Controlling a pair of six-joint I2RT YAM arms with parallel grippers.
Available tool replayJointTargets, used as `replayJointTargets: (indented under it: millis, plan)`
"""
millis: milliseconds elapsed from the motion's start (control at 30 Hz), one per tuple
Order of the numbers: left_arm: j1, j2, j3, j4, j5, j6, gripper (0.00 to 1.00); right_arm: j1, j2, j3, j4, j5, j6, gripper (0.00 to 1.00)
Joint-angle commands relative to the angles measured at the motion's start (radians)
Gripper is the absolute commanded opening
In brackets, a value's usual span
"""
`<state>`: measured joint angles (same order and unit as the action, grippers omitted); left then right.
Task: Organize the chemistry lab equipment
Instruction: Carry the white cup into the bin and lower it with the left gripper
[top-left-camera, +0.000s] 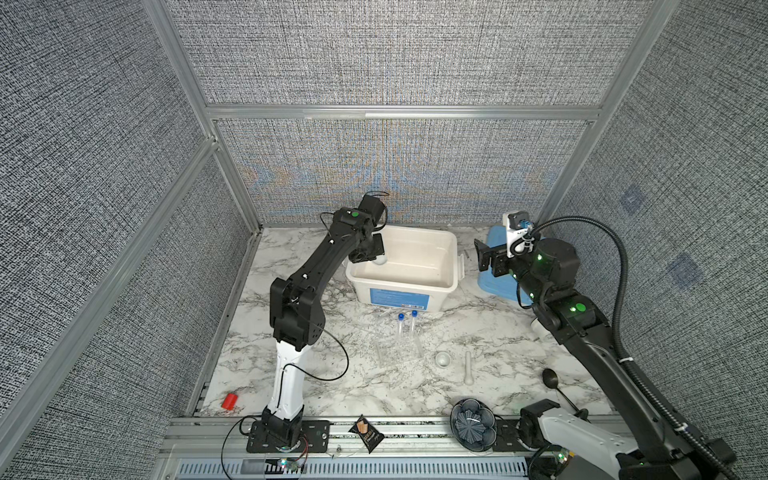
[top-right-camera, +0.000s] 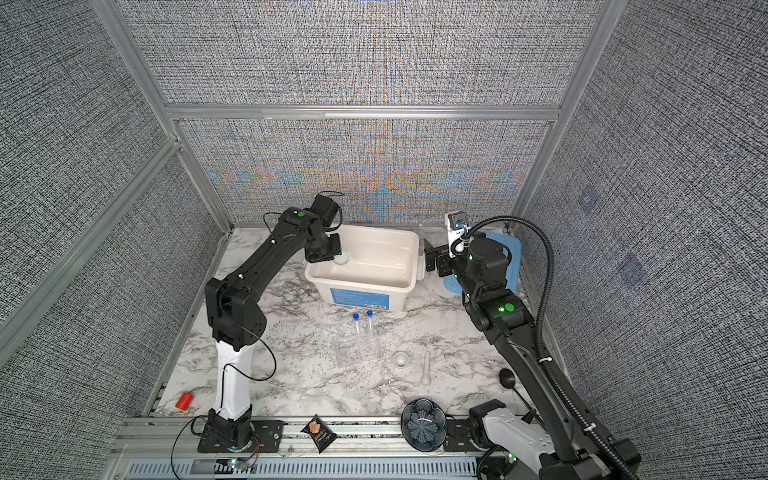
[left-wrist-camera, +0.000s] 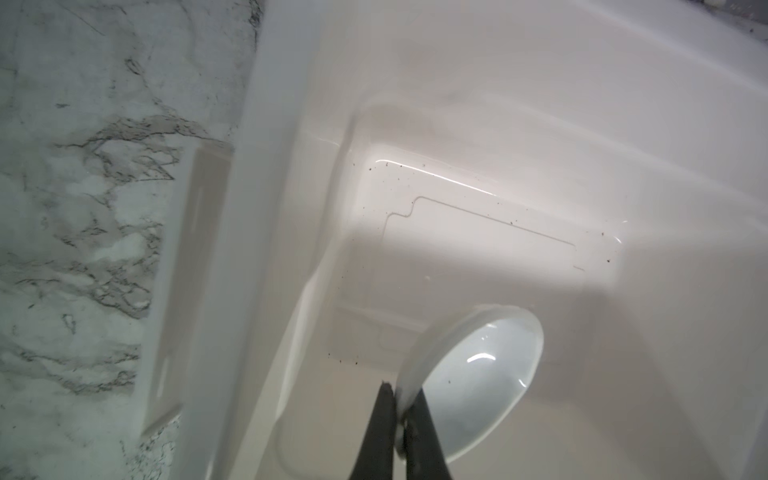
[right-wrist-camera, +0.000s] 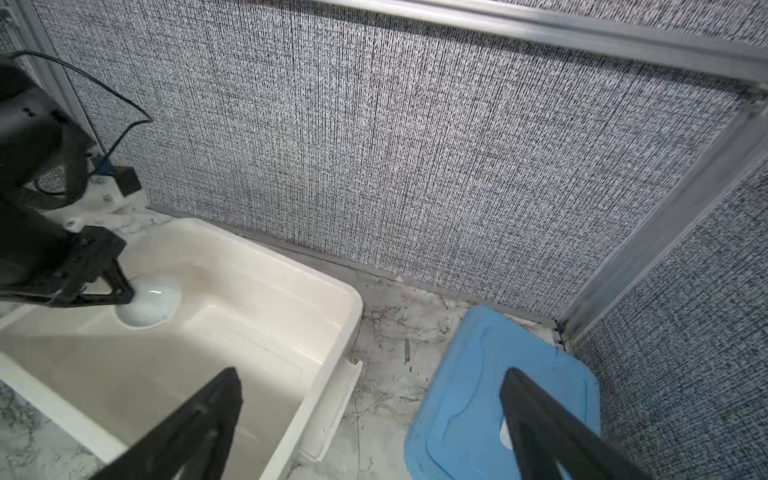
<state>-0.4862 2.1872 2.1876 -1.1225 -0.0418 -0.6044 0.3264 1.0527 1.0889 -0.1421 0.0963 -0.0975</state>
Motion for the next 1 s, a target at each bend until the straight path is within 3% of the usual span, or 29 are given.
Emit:
replayJointTargets:
  millis: [0, 200, 567, 967]
  plan:
    - [0.004, 0.04, 0.014, 0.04, -0.005, -0.011, 0.0, -0.001, 0.04, 0.037, -0.058, -0.056, 0.07, 0.99]
    - [0.026, 0.11, -0.007, 0.13, -0.045, -0.086, 0.0, -0.001, 0.069, 0.041, -0.067, -0.041, 0.159, 0.99]
    - [0.057, 0.212, 0.004, 0.293, 0.092, -0.143, 0.0, -0.001, 0.058, 0.049, -0.1, 0.008, 0.132, 0.99]
    - [0.058, 0.259, -0.012, 0.386, 0.028, -0.301, 0.0, -0.001, 0.065, 0.052, -0.157, 0.011, 0.132, 0.99]
